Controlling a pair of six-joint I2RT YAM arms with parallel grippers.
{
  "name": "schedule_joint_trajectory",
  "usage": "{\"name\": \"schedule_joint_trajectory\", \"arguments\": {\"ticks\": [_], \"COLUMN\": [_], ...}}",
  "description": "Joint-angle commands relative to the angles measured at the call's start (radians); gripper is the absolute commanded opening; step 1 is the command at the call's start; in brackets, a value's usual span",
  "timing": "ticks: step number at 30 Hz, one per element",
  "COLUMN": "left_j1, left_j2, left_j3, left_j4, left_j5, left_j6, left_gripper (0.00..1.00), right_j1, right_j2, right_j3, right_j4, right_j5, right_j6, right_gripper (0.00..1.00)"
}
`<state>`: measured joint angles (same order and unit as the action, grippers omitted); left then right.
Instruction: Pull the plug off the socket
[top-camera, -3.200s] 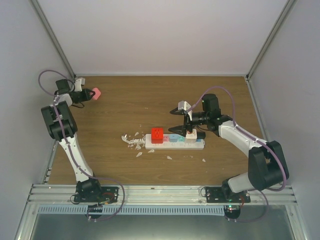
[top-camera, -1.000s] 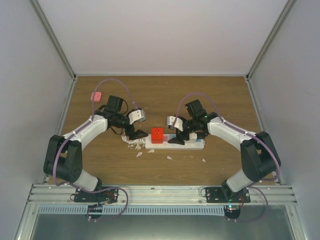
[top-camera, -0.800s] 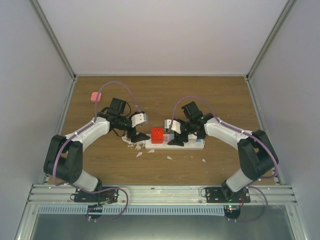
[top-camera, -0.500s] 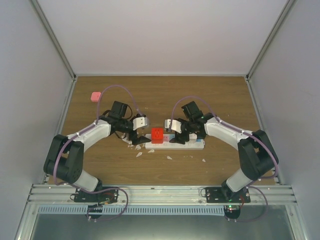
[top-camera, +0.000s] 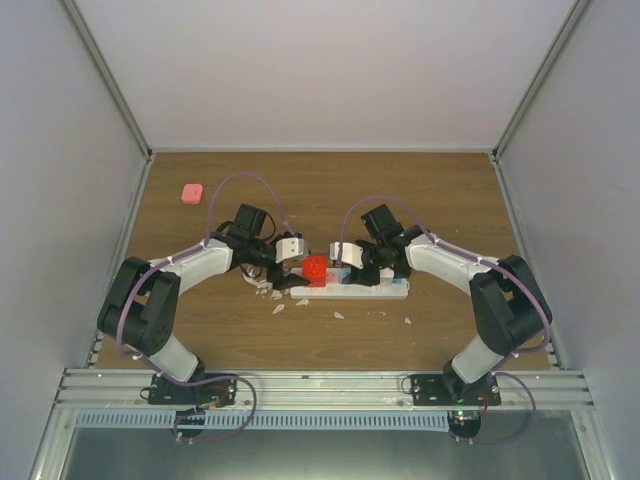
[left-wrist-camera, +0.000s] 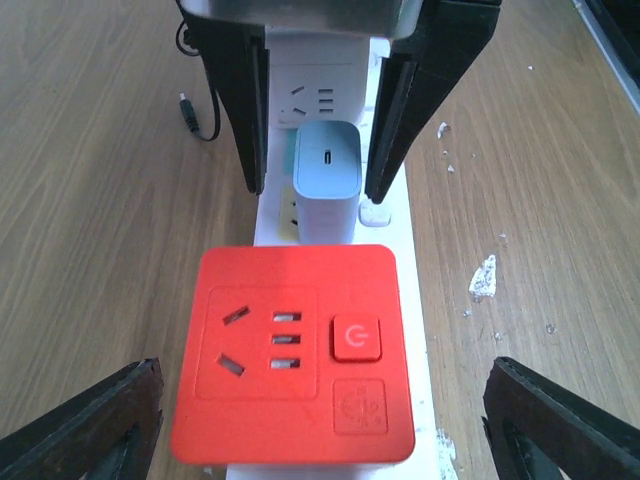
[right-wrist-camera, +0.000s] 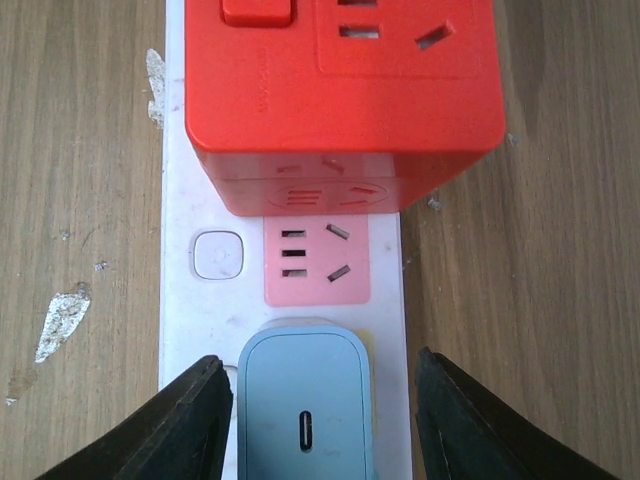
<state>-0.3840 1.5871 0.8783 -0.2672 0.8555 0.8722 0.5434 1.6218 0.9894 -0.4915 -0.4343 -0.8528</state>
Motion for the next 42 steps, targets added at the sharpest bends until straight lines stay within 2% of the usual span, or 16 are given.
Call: {"name": "schedule_joint_trajectory", "arguments": {"ticks": [1,16,23,26,28,33,42], "left_j1": [-0.033,-0.074,-0.09,-0.097,-0.099,-0.099,-0.063], "left_j2": [0.017,0.018,0.04,0.05,0.041,0.023,0.047], "left_j3": [-0.005,-0.041,-0.029,-0.021,-0.025,-0.018,0.061], "left_j4": [0.07,0.11,0.11,0.099,0.1,0.091,0.058], "left_j5": [-0.012,-0.099,-0.14,-0.15,-0.142,-0.103,0.053], "left_j6": [0.003,0.021,0.017,0.013,0.015,-0.001,-0.1], "left_gripper": [0.87,0.75,0.75,0.68,0.62,0.49,0.35], "right_j1": [0.004,0.004,0.004,0.004,0.004,0.006,0.006], "right_j2": [0.015,0.037,0.034,0.036,0.037,0.048,0.066], "right_j3": [0.01,0.011,0.006,0.004,0.005,0.008,0.008], "right_j4": [-0.007,-0.015,-0.01,-0.004,-0.007,-0.012,-0.023], "right_j5": [0.017,0.029,0.036,0.044,0.045,0.052,0.061], "right_j6": [-0.012,-0.025,-0.03,-0.026,-0.026,-0.029,-0.04], "right_gripper": [0.5,0.36,0.34,0.23,0.2,0.16,0.13]}}
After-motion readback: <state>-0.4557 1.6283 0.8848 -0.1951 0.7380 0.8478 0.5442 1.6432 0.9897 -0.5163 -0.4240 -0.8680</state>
